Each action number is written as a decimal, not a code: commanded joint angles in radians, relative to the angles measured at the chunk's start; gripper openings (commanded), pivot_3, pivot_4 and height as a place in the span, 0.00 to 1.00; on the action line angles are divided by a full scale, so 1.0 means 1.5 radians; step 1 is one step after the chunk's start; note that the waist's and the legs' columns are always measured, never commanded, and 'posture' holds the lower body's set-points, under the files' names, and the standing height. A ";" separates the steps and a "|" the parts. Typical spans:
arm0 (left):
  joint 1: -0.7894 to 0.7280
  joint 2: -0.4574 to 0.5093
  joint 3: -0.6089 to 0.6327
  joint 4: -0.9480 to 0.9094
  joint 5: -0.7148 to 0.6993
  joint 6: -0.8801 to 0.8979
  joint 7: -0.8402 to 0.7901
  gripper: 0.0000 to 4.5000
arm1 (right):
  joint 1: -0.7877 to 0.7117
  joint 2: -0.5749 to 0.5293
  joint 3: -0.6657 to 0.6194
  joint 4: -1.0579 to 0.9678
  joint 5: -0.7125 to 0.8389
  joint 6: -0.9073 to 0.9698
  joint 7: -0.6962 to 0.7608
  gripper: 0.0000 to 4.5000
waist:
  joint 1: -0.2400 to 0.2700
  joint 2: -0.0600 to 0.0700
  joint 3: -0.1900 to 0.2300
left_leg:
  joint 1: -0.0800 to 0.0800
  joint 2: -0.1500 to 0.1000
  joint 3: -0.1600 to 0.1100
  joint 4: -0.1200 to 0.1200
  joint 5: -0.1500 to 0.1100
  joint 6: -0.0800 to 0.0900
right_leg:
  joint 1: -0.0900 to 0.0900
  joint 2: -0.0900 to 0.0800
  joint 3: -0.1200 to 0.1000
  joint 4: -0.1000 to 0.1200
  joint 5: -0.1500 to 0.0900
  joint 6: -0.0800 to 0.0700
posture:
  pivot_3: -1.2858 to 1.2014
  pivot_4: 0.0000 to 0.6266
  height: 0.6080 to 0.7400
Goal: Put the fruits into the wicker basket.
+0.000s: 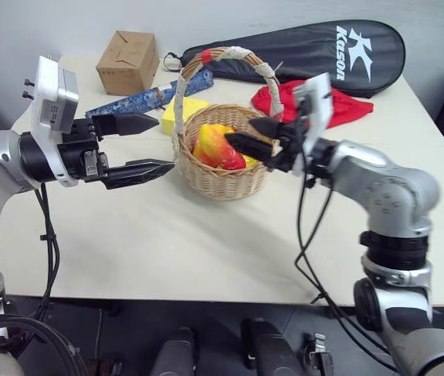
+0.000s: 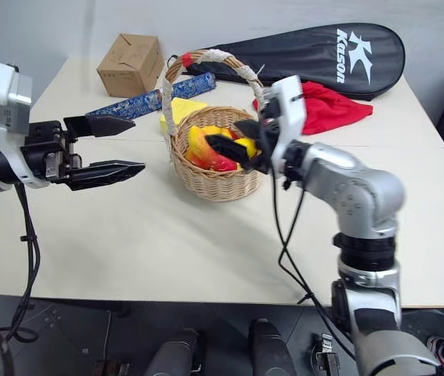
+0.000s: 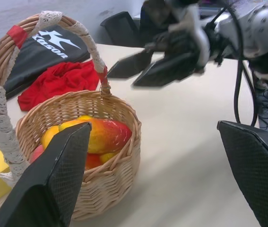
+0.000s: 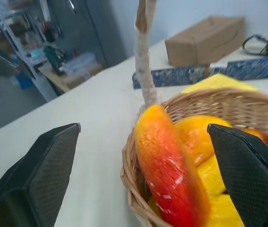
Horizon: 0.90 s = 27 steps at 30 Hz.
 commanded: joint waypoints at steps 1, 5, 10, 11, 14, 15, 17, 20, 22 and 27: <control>-0.018 0.003 -0.003 0.011 0.007 -0.024 -0.001 1.00 | 0.019 -0.044 -0.024 0.008 -0.070 -0.052 -0.042 0.99 | -0.001 0.000 0.000 | 0.000 0.000 0.000 0.000 0.000 0.000 | 0.000 0.000 0.000 0.000 0.000 0.000 | 0.52 0.24 1.00; -0.034 -0.006 -0.022 0.021 0.011 -0.037 -0.001 1.00 | 0.009 -0.025 0.030 0.074 -0.166 -0.149 -0.062 0.99 | -0.005 0.000 0.000 | 0.002 0.000 0.003 0.000 0.001 -0.001 | 0.000 0.001 0.000 0.001 0.000 0.000 | 0.52 0.24 1.00; -0.050 -0.010 -0.037 0.031 0.016 -0.047 -0.002 1.00 | -0.049 0.051 0.065 0.213 -0.223 -0.254 -0.046 0.99 | -0.017 0.000 0.000 | 0.003 0.000 0.003 -0.001 0.001 -0.001 | -0.001 0.001 0.001 0.005 0.000 0.000 | 0.52 0.24 1.00; -0.052 -0.011 -0.038 0.031 0.016 -0.048 -0.001 1.00 | -0.068 0.064 0.067 0.253 -0.233 -0.279 -0.041 0.99 | -0.017 0.000 0.000 | 0.002 0.000 0.003 -0.001 0.001 -0.001 | -0.001 0.001 0.001 0.004 0.000 0.000 | 0.52 0.24 1.00; -0.054 -0.011 -0.040 0.031 0.017 -0.051 0.002 1.00 | -0.108 0.089 0.066 0.340 -0.253 -0.330 -0.033 0.99 | -0.017 0.000 0.000 | 0.002 0.000 0.003 -0.001 0.002 -0.002 | -0.001 0.001 0.000 0.004 0.000 0.000 | 0.52 0.24 1.00; -0.054 -0.011 -0.040 0.030 0.017 -0.051 0.004 1.00 | -0.123 0.097 0.062 0.372 -0.260 -0.345 -0.039 0.99 | -0.017 0.000 0.000 | 0.002 0.000 0.003 -0.001 0.002 -0.002 | -0.001 0.001 0.000 0.004 0.000 0.000 | 0.52 0.24 1.00; -0.054 -0.011 -0.039 0.027 0.018 -0.051 0.009 1.00 | -0.148 0.109 0.056 0.436 -0.278 -0.376 -0.052 0.99 | -0.017 0.000 0.000 | 0.002 0.000 0.003 -0.001 0.002 -0.003 | -0.001 0.001 0.000 0.003 0.000 0.000 | 0.52 0.24 1.00; -0.049 -0.008 -0.032 0.017 0.014 -0.045 0.019 1.00 | -0.160 0.118 0.058 0.482 -0.295 -0.412 -0.041 0.85 | -0.017 0.000 0.000 | 0.002 0.000 0.003 -0.001 0.003 -0.004 | -0.001 0.001 0.001 0.003 0.000 0.000 | 0.52 0.24 1.00; -0.046 -0.008 -0.029 0.013 0.010 -0.042 0.025 1.00 | -0.162 0.121 0.057 0.488 -0.297 -0.420 -0.031 0.71 | -0.017 0.000 0.000 | 0.001 0.000 0.003 -0.001 0.003 -0.004 | -0.001 0.001 0.001 0.003 0.000 0.000 | 0.52 0.24 1.00; -0.041 -0.011 -0.030 0.007 0.007 -0.041 0.032 1.00 | -0.146 0.114 0.056 0.459 -0.302 -0.422 -0.018 0.31 | -0.018 0.000 0.000 | 0.001 0.000 0.002 -0.001 0.003 -0.004 | -0.001 0.001 0.001 0.003 0.000 0.000 | 0.52 0.24 1.00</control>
